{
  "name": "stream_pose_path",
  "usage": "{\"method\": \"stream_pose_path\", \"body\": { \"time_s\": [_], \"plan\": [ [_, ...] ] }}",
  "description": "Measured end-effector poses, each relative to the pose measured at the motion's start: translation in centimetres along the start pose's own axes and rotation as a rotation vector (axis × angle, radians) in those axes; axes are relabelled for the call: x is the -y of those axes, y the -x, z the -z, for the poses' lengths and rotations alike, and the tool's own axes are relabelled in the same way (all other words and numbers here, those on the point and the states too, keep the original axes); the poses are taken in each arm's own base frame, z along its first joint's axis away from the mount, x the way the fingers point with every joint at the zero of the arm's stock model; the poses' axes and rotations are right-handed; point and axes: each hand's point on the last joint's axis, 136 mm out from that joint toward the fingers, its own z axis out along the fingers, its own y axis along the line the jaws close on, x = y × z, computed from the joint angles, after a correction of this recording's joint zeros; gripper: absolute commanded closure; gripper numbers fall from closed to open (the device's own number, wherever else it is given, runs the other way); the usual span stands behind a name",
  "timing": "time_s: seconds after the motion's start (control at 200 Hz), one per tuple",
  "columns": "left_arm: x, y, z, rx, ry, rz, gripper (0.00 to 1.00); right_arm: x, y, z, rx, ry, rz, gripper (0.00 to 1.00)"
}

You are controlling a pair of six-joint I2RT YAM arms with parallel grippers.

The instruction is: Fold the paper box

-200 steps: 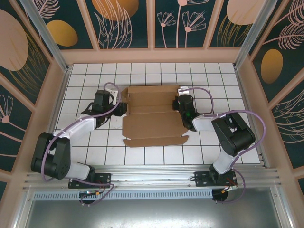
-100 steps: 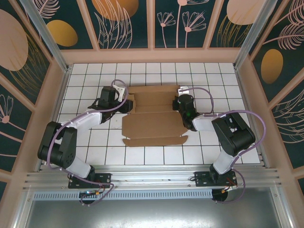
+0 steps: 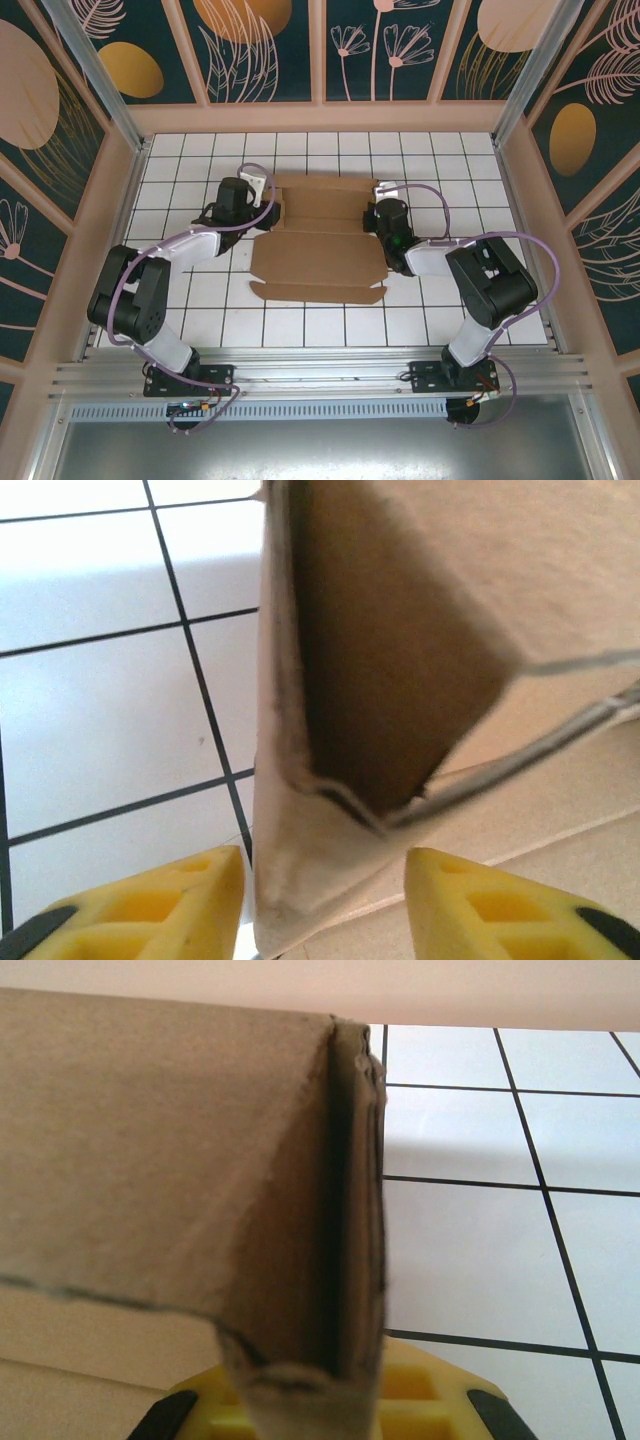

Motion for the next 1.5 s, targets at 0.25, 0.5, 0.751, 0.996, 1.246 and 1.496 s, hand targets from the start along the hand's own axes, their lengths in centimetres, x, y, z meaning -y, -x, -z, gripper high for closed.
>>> {"method": "stream_pose_path", "body": {
  "time_s": [0.25, 0.5, 0.751, 0.996, 1.246, 1.496],
  "plan": [
    [0.2, 0.8, 0.1, 0.069, -0.009, -0.021, 0.56, 0.0, 0.0, 0.0, 0.0, 0.0, -0.013, 1.0],
    [-0.5, 0.3, 1.0, 0.109, 0.039, -0.092, 0.49, -0.1, 0.0, 0.0, -0.001, 0.003, -0.014, 1.0],
    [-2.1, 0.5, 0.8, 0.111, 0.134, -0.131, 0.41, -0.1, 0.0, 0.0, -0.002, 0.008, -0.013, 1.0],
    [-1.8, 1.4, 0.1, 0.121, 0.124, -0.149, 0.26, -0.1, 0.0, 0.0, -0.002, 0.007, -0.013, 1.0],
    [0.2, 2.2, 0.3, 0.173, 0.017, -0.184, 0.31, -0.5, 0.0, 0.0, -0.002, 0.028, -0.017, 1.0],
    [0.3, 2.5, -0.6, 0.169, 0.012, -0.209, 0.48, -0.6, 0.0, 0.0, -0.003, 0.035, -0.017, 1.0]
  ]
}}
